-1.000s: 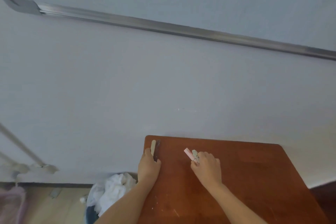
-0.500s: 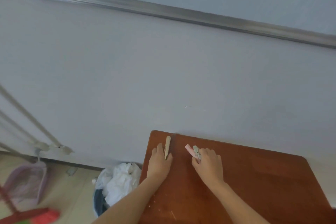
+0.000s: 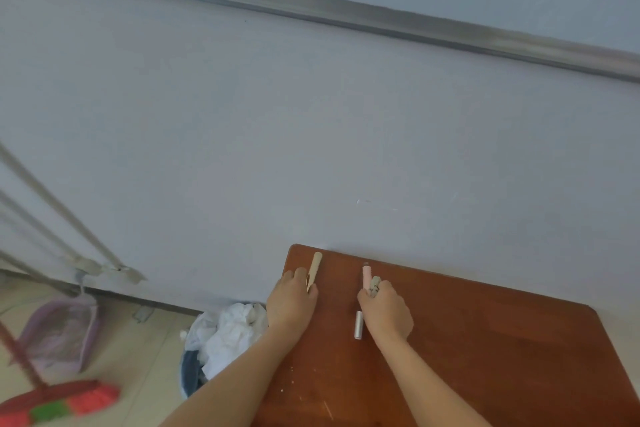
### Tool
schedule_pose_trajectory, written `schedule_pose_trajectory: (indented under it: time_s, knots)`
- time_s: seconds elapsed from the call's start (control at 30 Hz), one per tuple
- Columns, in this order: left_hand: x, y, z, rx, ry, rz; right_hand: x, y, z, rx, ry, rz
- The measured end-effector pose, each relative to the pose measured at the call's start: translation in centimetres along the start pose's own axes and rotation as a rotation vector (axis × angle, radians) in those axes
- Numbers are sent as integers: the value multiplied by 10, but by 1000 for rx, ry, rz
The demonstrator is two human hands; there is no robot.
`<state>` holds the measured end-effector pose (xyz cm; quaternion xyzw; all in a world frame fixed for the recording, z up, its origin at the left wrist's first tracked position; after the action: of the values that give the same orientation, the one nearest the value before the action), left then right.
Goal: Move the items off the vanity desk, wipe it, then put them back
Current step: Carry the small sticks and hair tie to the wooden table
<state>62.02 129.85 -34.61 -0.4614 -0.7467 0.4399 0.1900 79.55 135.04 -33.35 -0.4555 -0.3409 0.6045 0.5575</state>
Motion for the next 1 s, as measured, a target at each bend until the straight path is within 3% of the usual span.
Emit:
schedule_pose_trajectory:
  time_s: [0.13, 0.47, 0.63, 0.8, 1.0]
  knots:
    - [3, 4, 2, -48, 7, 27, 0, 6, 12, 22, 40, 17]
    - [8, 2, 11, -75, 89, 1, 3, 30, 53, 210, -63, 96]
    - [8, 1, 15, -44, 132, -87, 5, 31, 51, 195, -68, 82]
    - [5, -12, 17, -70, 261, -287, 6, 11, 27, 73, 50, -91]
    - [8, -2, 25, 32, 255, -202, 3, 14, 38, 17, -41, -72]
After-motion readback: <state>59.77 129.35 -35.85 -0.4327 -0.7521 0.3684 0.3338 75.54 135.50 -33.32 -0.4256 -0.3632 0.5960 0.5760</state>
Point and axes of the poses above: each hand's wrist, its own x-axis towards the middle knuckle, its own y-axis out of the palm, z = x × y, the point moved 8 cm from there along x, towards the middle knuckle, and after that the axes turned 4 degrees about -z, right-handed, at the moved point
